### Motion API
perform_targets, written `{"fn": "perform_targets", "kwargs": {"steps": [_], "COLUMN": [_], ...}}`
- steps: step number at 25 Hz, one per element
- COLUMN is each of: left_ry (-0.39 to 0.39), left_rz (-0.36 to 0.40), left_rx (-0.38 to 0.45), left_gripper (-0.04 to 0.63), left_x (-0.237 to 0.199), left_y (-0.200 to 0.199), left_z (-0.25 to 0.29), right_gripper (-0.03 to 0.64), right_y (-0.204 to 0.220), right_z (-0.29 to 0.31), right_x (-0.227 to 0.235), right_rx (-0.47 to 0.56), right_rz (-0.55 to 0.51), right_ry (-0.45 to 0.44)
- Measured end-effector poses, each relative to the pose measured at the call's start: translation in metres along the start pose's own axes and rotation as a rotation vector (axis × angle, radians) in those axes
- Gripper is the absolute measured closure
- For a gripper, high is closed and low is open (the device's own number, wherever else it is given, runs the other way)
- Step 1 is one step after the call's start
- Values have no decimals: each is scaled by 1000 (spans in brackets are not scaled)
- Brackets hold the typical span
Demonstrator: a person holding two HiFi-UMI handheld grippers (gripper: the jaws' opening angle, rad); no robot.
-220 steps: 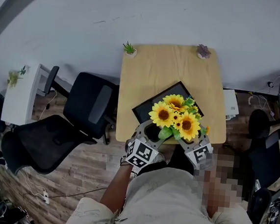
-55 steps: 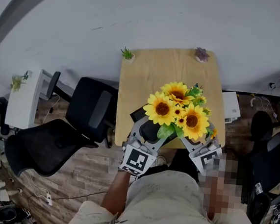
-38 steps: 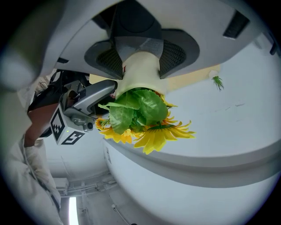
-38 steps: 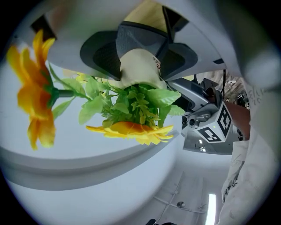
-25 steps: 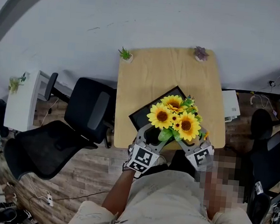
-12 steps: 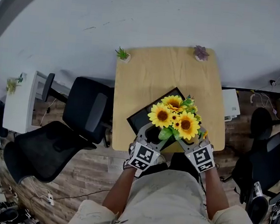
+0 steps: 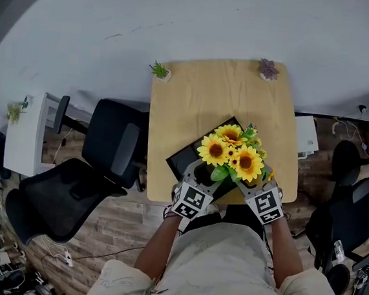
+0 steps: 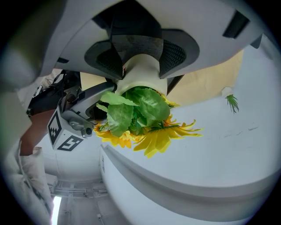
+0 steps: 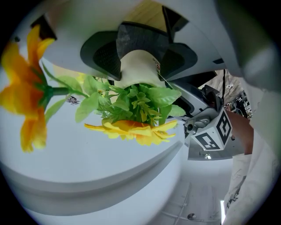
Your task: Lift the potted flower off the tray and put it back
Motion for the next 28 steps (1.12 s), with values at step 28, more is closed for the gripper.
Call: {"fn": "perform_targets", "kwargs": {"steps": [28], "left_ry": [1], "left_rz": [-6], "left_rx": [-76], "left_gripper": [333], "left_x": [-10], "left_y": [15], "left_z": [22], "right_gripper": [318], "right_y": [21], "right_z": [26], "right_x": [6], "right_rx": [-63], "right_rz": [61], "right_ry": [-22]}}
Point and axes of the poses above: the fingertips, and each gripper's own axes: z forward along the fingers, x to its right, y out of its underside, the point moved 8 cm from there along -z, backward along the fingers, and after that the axes turned 6 degrees about y, right-handed, at the moved point
